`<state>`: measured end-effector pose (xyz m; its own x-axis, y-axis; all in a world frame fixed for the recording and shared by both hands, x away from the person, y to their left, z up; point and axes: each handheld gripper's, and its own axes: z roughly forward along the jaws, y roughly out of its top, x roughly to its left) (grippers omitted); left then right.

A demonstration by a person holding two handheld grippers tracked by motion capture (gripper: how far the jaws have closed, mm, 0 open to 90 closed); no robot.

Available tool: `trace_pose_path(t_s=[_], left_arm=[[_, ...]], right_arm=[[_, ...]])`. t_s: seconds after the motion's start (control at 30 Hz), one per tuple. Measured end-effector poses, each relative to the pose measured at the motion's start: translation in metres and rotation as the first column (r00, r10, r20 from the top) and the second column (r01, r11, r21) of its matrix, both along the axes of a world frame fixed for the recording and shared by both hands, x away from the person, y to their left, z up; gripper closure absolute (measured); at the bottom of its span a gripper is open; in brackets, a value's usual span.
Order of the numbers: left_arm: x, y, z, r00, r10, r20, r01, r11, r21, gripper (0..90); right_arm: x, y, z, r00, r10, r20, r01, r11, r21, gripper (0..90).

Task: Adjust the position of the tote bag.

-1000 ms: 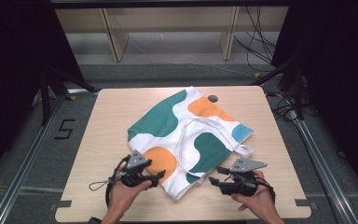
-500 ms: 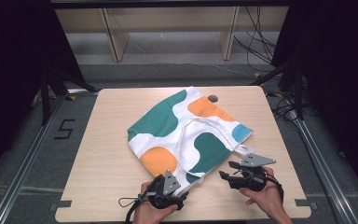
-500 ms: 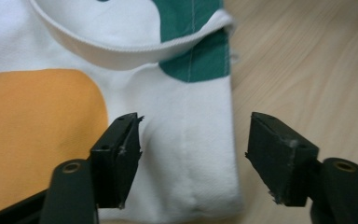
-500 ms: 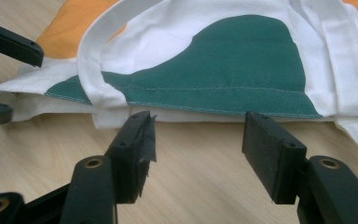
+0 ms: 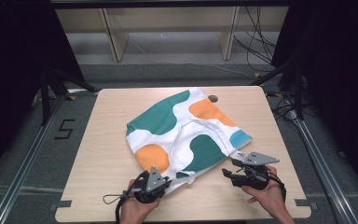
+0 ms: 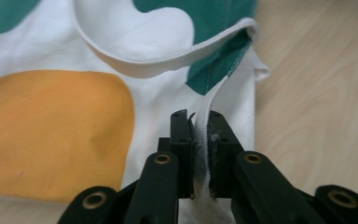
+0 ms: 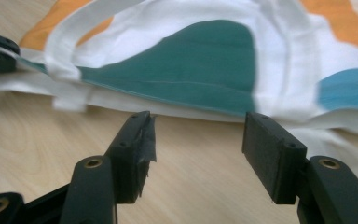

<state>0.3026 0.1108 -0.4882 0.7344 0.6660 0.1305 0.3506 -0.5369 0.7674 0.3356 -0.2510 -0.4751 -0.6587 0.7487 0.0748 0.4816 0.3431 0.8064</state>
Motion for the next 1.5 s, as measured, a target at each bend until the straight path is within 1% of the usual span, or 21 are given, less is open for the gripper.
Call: trace_pose_path(t_s=[0.23, 0.27, 0.4, 0.43, 0.47, 0.5, 0.6, 0.7, 0.8, 0.87, 0.93, 1.0, 1.03, 1.07, 1.17, 1.23, 1.27, 1.37, 1.4, 1.43, 1.5], left_arm=[[0.008, 0.033, 0.003, 0.9981, 0.062, -0.002, -0.062, 0.9973, -0.038, 85.3], [0.008, 0.034, 0.002, 0.9973, 0.074, -0.002, -0.074, 0.9949, -0.069, 85.4], [0.011, 0.046, 0.005, 0.9968, 0.078, 0.017, -0.077, 0.9961, -0.042, 85.5], [0.011, 0.048, 0.004, 0.9954, 0.096, -0.001, -0.096, 0.9928, -0.071, 85.5], [0.011, 0.052, 0.005, 0.9957, 0.093, 0.005, -0.092, 0.994, -0.058, 85.5], [0.011, 0.054, 0.004, 0.9933, 0.115, -0.002, -0.115, 0.99, -0.082, 85.2], [0.012, 0.062, 0.005, 0.9917, 0.129, -0.005, -0.128, 0.9869, -0.098, 84.8], [0.013, 0.067, 0.005, 0.9917, 0.128, -0.002, -0.128, 0.987, -0.097, 84.1], [0.013, 0.069, 0.005, 0.9914, 0.131, -0.008, -0.131, 0.9859, -0.104, 84.1], [0.015, 0.071, 0.006, 0.9925, 0.119, 0.025, -0.117, 0.9905, -0.072, 83.7], [0.016, 0.072, 0.006, 0.9929, 0.113, 0.035, -0.11, 0.9908, -0.079, 83.5], [0.013, 0.07, 0.004, 0.9901, 0.14, -0.002, -0.139, 0.982, -0.127, 83.4], [0.013, 0.069, 0.003, 0.9896, 0.144, -0.009, -0.144, 0.9806, -0.134, 83.4], [0.015, 0.073, 0.005, 0.9928, 0.12, 0.013, -0.118, 0.9892, -0.087, 83.4], [0.014, 0.073, 0.004, 0.9936, 0.113, 0.01, -0.111, 0.9901, -0.085, 82.6], [0.014, 0.073, 0.002, 0.993, 0.117, 0.015, -0.114, 0.9863, -0.119, 81.6], [0.014, 0.075, 0.003, 0.9946, 0.103, 0.007, -0.102, 0.9906, -0.09, 81.4], [0.012, 0.077, 0.001, 0.9932, 0.116, -0.002, -0.116, 0.9896, -0.085, 80.6], [0.012, 0.076, -0.001, 0.9902, 0.139, -0.008, -0.139, 0.9825, -0.124, 80.6], [0.013, 0.081, 0.0, 0.9927, 0.12, 0.011, -0.118, 0.9899, -0.078, 80.2], [0.012, 0.084, -0.001, 0.9906, 0.137, 0.002, -0.136, 0.9874, -0.081, 79.4]], right_arm=[[0.005, -0.021, 0.008, 0.9975, -0.064, 0.031, 0.063, 0.998, 0.016, 43.9], [0.008, -0.026, 0.007, 0.9973, -0.06, 0.043, 0.06, 0.998, 0.002, 43.9], [0.014, -0.035, 0.002, 0.9935, -0.103, 0.047, 0.106, 0.992, -0.072, 43.3], [0.015, -0.036, 0.002, 0.9917, -0.121, 0.044, 0.124, 0.988, -0.087, 43.3], [0.018, -0.038, 0.0, 0.9889, -0.127, 0.077, 0.135, 0.985, -0.105, 43.0], [0.021, -0.038, -0.002, 0.9872, -0.15, 0.055, 0.156, 0.978, -0.135, 42.3], [0.028, -0.041, -0.007, 0.9887, -0.131, 0.074, 0.142, 0.972, -0.189, 41.9], [0.035, -0.04, -0.011, 0.9886, -0.149, 0.02, 0.15, 0.965, -0.216, 41.7], [0.043, -0.037, -0.016, 0.9915, -0.13, 0.012, 0.129, 0.96, -0.247, 41.4], [0.048, -0.032, -0.019, 0.9928, -0.12, 0.001, 0.116, 0.957, -0.265, 41.0], [0.054, -0.027, -0.021, 0.9932, -0.116, -0.003, 0.11, 0.951, -0.289, 40.4], [0.061, -0.022, -0.022, 0.9933, -0.112, 0.028, 0.115, 0.948, -0.296, 41.3], [0.065, -0.02, -0.021, 0.9944, -0.092, 0.052, 0.104, 0.948, -0.302, 43.8], [0.067, -0.017, -0.02, 0.9943, -0.092, 0.053, 0.104, 0.948, -0.301, 45.9], [0.075, -0.01, -0.022, 0.9966, -0.057, 0.06, 0.073, 0.943, -0.325, 60.4], [0.078, -0.007, -0.024, 0.9976, -0.027, 0.064, 0.048, 0.932, -0.358, 72.5], [0.077, -0.007, -0.023, 0.9973, -0.022, 0.071, 0.046, 0.931, -0.363, 78.4], [0.07, -0.011, -0.012, 0.9969, -0.007, 0.079, 0.032, 0.946, -0.324, 82.8], [0.07, -0.011, -0.012, 0.9969, -0.007, 0.079, 0.032, 0.946, -0.324, 82.8], [0.067, -0.011, -0.011, 0.9968, -0.002, 0.079, 0.027, 0.946, -0.324, 82.8], [0.057, -0.01, -0.009, 0.9984, 0.014, 0.055, 0.004, 0.949, -0.316, 82.8]])
